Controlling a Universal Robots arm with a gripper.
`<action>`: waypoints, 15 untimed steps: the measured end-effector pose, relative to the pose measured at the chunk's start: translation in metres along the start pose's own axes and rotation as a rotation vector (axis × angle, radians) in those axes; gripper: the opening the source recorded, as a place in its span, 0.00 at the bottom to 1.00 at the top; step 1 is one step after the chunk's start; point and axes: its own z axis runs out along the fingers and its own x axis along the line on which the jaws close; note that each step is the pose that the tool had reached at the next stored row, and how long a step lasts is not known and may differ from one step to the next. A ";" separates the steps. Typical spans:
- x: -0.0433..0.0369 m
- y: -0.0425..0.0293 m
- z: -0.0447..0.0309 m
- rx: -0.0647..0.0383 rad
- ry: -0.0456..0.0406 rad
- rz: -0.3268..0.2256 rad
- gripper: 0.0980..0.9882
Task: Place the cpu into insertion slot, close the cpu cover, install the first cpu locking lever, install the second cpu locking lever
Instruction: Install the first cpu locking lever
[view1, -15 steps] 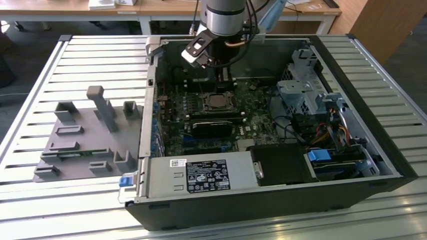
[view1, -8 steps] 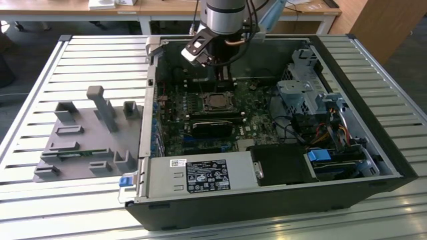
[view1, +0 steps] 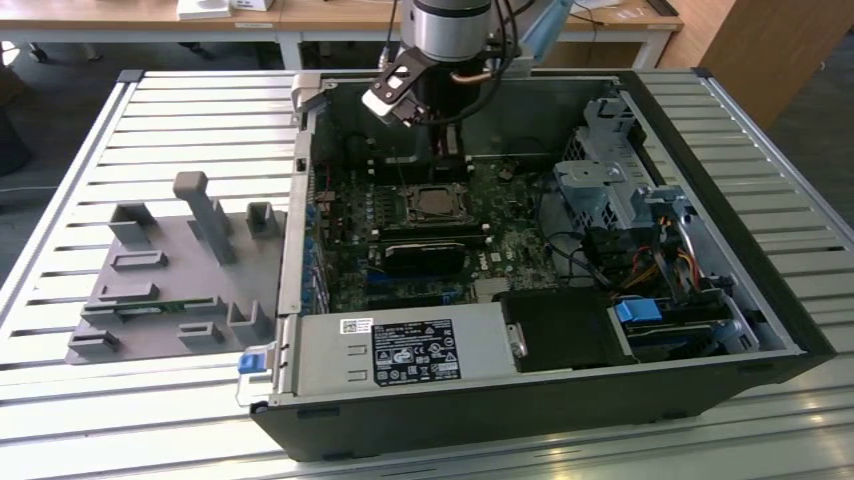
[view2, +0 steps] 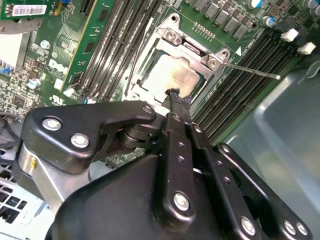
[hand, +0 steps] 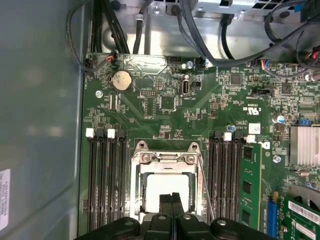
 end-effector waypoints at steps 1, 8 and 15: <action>0.0000 0.0000 -0.0017 0.000 -0.0005 0.000 0.01; -0.0005 0.0003 -0.0157 0.000 -0.0034 0.000 0.01; -0.0013 0.0007 -0.0312 0.000 -0.0034 0.000 0.01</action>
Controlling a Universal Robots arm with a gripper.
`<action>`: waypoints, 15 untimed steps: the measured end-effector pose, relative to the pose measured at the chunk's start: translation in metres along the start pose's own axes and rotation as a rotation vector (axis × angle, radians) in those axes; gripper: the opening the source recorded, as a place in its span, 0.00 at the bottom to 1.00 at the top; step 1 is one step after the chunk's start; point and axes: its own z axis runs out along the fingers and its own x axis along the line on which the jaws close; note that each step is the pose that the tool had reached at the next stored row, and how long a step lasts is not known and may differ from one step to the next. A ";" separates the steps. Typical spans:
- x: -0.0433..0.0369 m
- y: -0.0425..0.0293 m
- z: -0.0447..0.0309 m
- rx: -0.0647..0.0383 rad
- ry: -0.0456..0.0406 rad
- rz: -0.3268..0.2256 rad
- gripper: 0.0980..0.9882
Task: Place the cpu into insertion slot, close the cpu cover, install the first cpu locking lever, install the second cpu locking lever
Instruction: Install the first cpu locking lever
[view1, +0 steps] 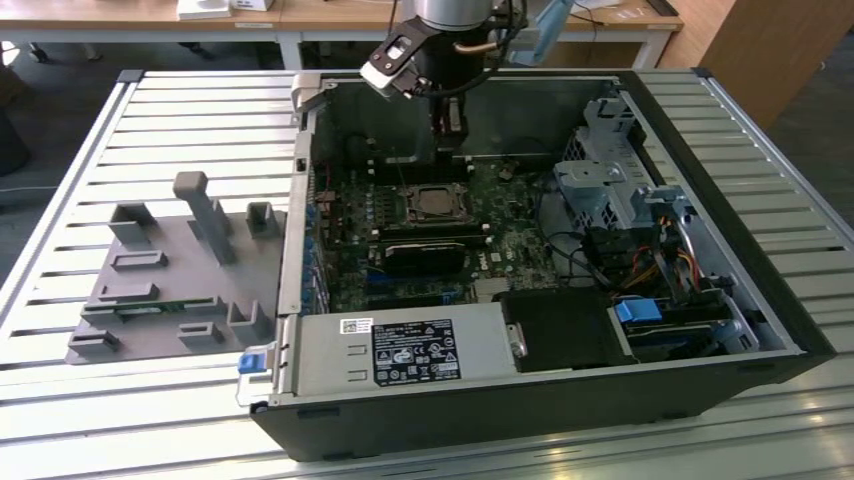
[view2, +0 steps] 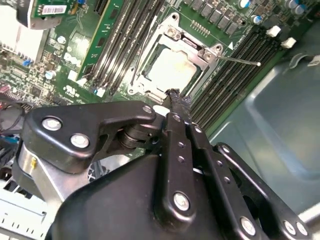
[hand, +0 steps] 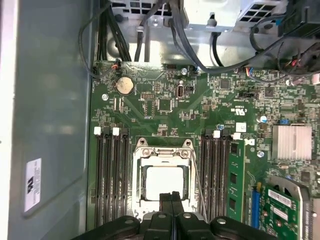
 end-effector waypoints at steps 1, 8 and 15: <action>-0.0001 0.0001 -0.0027 0.000 -0.0001 0.000 0.01; -0.0005 0.0002 -0.0091 -0.001 -0.0013 -0.016 0.01; -0.0005 0.0002 -0.0089 -0.008 -0.0008 -0.142 0.01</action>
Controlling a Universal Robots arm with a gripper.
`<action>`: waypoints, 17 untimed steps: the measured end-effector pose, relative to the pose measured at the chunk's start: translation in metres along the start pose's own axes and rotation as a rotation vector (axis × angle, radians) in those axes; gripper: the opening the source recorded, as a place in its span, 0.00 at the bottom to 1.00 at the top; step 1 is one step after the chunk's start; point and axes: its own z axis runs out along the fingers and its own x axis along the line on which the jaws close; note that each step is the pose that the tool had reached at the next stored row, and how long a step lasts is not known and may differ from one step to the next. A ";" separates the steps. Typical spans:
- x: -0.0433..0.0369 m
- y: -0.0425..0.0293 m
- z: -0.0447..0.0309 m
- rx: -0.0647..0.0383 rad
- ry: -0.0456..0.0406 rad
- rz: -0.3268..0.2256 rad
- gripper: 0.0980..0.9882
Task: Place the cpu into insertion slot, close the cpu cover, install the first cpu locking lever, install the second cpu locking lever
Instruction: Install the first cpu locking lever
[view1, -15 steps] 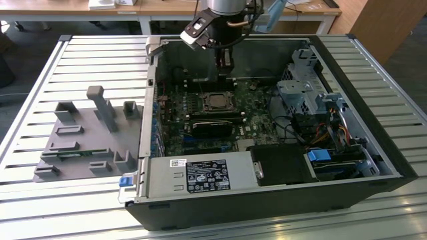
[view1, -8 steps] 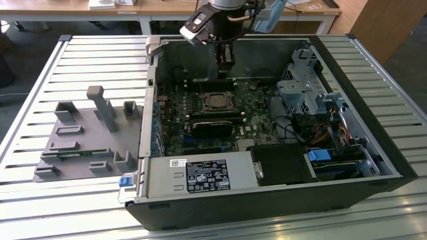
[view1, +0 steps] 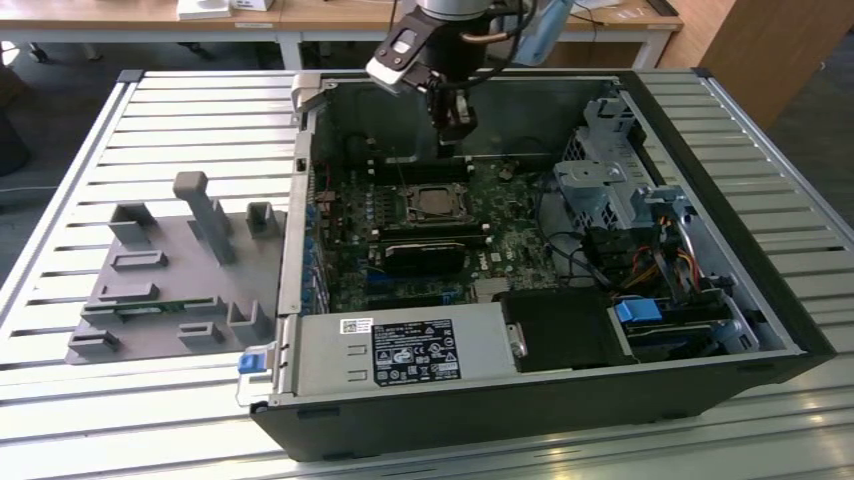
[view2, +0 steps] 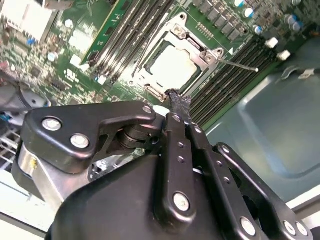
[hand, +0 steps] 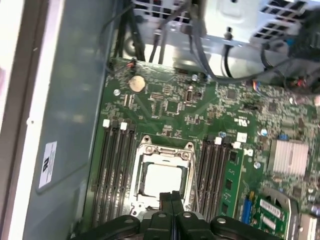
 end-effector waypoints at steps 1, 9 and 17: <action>0.0000 0.0000 0.0001 -0.001 0.0002 -0.020 0.01; 0.0001 0.0000 0.0011 -0.009 0.0033 -0.165 0.01; 0.0001 0.0000 0.0018 -0.018 0.0066 -0.328 0.01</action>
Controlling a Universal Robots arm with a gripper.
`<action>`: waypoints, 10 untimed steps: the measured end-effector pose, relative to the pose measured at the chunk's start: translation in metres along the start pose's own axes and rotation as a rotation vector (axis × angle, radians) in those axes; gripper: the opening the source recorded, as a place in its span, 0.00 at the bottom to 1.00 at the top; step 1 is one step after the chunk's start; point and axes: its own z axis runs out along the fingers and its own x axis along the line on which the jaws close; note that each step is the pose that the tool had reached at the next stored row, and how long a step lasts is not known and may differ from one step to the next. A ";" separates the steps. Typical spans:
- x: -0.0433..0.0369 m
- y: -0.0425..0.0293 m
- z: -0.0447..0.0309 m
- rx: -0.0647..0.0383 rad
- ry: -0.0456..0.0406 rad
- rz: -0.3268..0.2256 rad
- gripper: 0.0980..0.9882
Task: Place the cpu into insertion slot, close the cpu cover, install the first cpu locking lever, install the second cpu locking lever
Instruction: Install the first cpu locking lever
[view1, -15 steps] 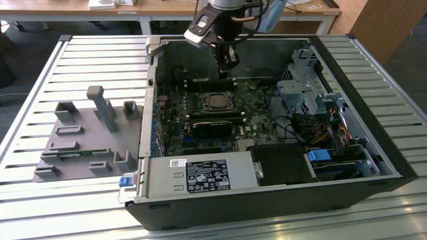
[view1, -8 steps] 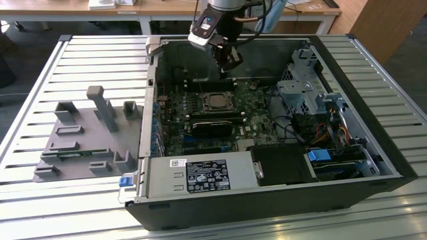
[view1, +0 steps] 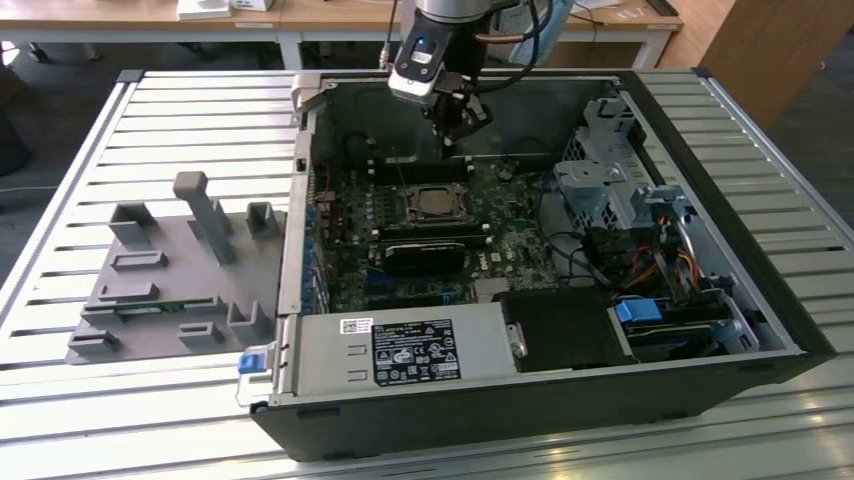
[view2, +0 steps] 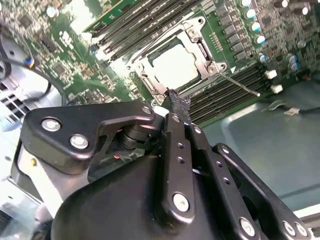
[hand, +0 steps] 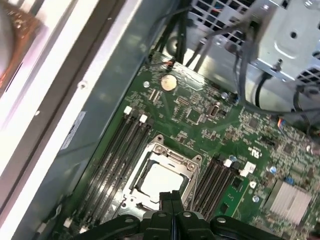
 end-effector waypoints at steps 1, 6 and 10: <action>0.0000 0.0000 0.0000 -0.001 0.0003 -0.018 0.01; 0.0000 0.0000 0.0003 -0.006 0.0015 -0.110 0.01; 0.0000 0.0000 0.0004 -0.009 0.0022 -0.181 0.01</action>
